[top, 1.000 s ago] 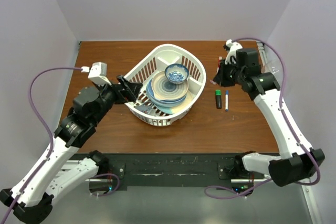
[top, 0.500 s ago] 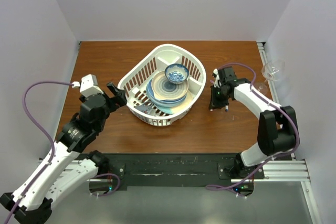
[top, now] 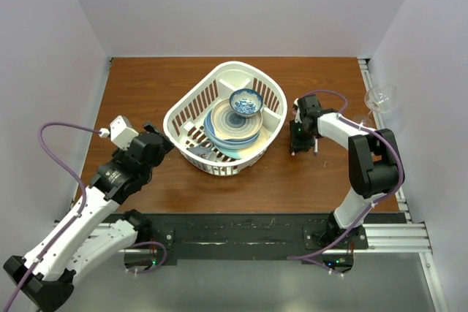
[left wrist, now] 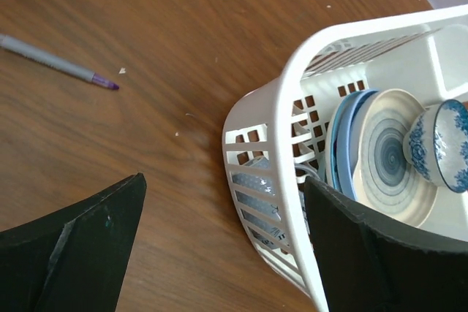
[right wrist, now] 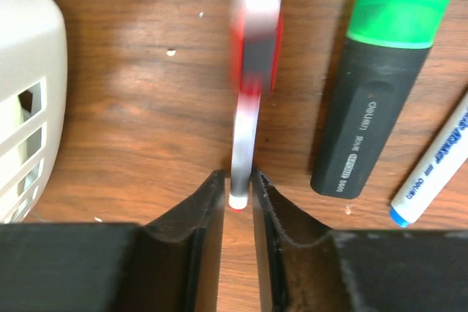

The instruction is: Insert the pens into the pen caps

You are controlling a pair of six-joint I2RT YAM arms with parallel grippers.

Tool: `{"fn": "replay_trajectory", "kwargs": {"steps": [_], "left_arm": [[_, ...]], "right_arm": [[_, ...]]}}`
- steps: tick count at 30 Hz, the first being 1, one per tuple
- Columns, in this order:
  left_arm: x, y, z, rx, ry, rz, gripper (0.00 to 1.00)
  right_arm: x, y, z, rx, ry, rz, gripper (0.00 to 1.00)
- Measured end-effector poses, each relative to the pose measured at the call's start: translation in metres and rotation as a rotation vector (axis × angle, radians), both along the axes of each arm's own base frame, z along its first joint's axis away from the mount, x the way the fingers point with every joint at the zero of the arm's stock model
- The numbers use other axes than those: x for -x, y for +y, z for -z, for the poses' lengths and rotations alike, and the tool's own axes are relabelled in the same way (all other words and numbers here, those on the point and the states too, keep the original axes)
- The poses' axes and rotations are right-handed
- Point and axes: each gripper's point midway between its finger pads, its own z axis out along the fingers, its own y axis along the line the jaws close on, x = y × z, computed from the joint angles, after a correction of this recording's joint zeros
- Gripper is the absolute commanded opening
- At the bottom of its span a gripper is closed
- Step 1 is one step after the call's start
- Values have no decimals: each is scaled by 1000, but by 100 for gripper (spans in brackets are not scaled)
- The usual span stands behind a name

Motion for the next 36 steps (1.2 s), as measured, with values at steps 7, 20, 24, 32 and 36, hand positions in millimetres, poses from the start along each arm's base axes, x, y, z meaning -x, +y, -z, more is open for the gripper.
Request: {"fn": "replay_trajectory", "kwargs": {"steps": [7,20,24,32,36], "left_arm": [[-7,30,26,71,124,-185,87],[-11,116,80,200,378,-591,78],[-24,131,89,73,441,-537,81],[-36,156,77,-63,394,-474,74],[-50,155,78,-172,360,-275,77]], "right_arm": [[-3,-7,-9,34,-23,18,35],[-24,-5,-120,-30,-322,59,37],[-18,-3,-142,-64,-373,63,38],[-7,9,-202,-192,-537,40,39],[-5,13,-208,-216,-548,27,39]]}}
